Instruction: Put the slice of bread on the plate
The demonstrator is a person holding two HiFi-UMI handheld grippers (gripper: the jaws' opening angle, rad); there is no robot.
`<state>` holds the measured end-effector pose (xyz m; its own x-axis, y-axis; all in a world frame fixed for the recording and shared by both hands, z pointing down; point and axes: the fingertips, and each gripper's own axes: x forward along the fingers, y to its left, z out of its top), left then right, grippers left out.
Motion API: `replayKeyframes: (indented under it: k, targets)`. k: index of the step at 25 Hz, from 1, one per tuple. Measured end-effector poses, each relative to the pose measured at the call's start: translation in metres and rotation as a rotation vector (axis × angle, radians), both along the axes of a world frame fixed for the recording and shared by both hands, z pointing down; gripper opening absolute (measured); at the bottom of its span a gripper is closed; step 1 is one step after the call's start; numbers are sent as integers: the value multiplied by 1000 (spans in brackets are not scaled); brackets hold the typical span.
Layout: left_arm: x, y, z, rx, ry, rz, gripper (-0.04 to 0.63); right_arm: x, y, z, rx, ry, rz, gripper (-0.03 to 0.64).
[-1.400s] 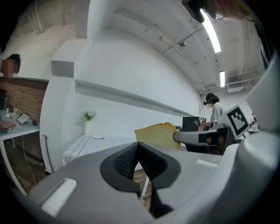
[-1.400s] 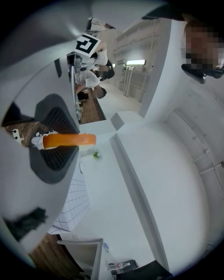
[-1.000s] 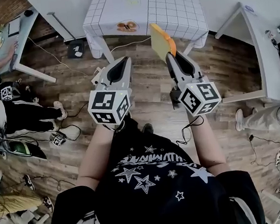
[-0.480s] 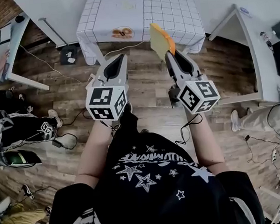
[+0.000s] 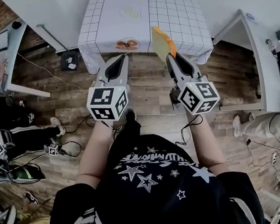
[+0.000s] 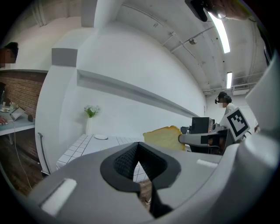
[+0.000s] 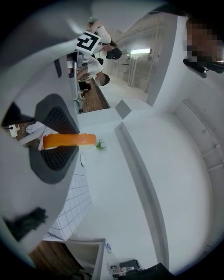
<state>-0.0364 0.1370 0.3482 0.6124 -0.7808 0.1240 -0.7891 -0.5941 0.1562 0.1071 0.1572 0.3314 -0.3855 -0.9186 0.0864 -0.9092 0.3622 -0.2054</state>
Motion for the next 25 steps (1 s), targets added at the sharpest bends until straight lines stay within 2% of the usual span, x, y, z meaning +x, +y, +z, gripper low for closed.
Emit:
replayKeyframes:
  k: [15,25]
  targets:
    - [-26,-104,8,-14,22,28,9,-28,-102,7,-24,35,17,87]
    - [-41,-140,15,-23,55,75,9,-48,-131,10,-39,70,46,87]
